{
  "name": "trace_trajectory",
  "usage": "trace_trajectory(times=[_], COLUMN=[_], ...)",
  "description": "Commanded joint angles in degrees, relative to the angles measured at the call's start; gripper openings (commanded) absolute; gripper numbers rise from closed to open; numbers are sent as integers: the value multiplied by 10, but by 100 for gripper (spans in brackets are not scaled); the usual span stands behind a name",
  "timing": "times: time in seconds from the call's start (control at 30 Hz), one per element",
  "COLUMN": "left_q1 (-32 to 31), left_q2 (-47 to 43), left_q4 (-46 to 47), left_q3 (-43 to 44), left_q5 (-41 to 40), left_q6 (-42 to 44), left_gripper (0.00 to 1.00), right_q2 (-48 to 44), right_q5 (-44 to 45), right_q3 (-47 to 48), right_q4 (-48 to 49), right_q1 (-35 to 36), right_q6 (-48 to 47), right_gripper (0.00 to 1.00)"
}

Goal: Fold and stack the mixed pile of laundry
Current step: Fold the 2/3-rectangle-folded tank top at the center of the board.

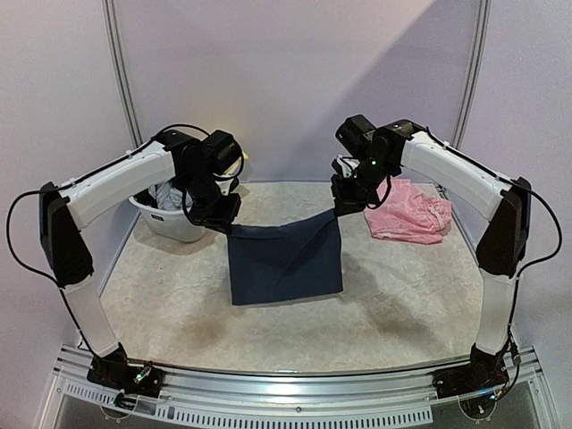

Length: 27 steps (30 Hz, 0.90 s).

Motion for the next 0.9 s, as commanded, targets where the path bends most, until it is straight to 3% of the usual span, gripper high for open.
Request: trace_trajectory(times=[0.0,0.87], left_q1=[24,90], left_q2=[41,229], left_q4=[-5,-7], left_q3=[27,192], left_q5=[20,28], left_q6=[30,37], left_gripper=[0,0], right_q2=[42,204], right_q5=[-30,-102], right_q3=[25,146], right_q4=[7,37], right_q1=[-22,-86], right_q6=[-17,-47], right_gripper=[0,0])
